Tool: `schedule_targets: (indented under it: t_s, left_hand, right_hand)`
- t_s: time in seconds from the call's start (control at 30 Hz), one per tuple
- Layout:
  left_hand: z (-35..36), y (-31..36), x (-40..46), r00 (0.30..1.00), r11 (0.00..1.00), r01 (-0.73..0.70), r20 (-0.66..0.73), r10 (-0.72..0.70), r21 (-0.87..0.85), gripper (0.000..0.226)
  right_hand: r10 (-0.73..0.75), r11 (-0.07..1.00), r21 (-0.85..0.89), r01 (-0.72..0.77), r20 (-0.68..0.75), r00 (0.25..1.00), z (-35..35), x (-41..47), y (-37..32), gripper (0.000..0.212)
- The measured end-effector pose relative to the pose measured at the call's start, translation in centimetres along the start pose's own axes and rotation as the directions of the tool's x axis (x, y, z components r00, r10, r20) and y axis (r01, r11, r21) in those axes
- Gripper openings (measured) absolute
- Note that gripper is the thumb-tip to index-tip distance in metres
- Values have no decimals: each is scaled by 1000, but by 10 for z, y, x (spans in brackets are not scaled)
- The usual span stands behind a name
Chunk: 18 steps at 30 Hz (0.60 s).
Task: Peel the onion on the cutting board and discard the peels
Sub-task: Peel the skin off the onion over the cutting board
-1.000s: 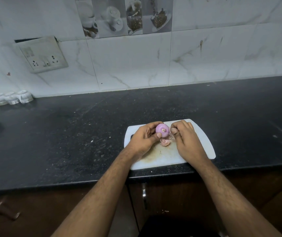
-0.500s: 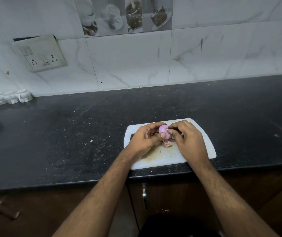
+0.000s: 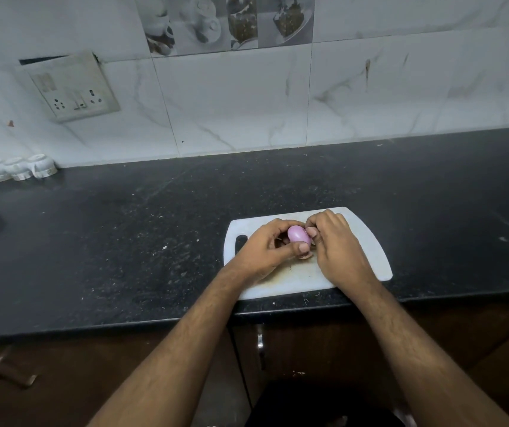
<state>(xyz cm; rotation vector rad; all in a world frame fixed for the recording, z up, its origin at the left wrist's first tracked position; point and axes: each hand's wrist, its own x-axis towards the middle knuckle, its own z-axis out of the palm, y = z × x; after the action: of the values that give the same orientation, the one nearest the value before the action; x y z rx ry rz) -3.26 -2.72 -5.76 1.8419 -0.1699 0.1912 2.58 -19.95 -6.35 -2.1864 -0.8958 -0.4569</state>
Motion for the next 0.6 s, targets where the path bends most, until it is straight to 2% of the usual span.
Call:
schedule_targets:
  t_s: [0.07, 0.13, 0.2, 0.4, 0.6]
  left_hand:
    - [1, -3, 1, 999, 981, -38, -3, 39, 189, 28]
    - [5, -4, 0, 989, 910, -136, 2, 147, 391, 33]
    - [9, -4, -1, 976, 836, -199, 25, 217, 511, 40]
    - [21, 2, -7, 957, 664, -186, -19, 289, 724, 43]
    - [27, 7, -10, 964, 606, -99, -76, 256, 790, 40]
  right_hand:
    - [13, 1000, 24, -14, 33, 999, 1, 1, 5, 10]
    - [35, 999, 39, -38, 75, 997, 0, 2, 8, 12]
    - [49, 997, 49, -55, 115, 992, -1, 2, 9, 13]
    - [58, 998, 9, -60, 153, 987, -2, 2, 7, 17]
    - [66, 997, 38, -72, 136, 989, -4, 1, 3, 21]
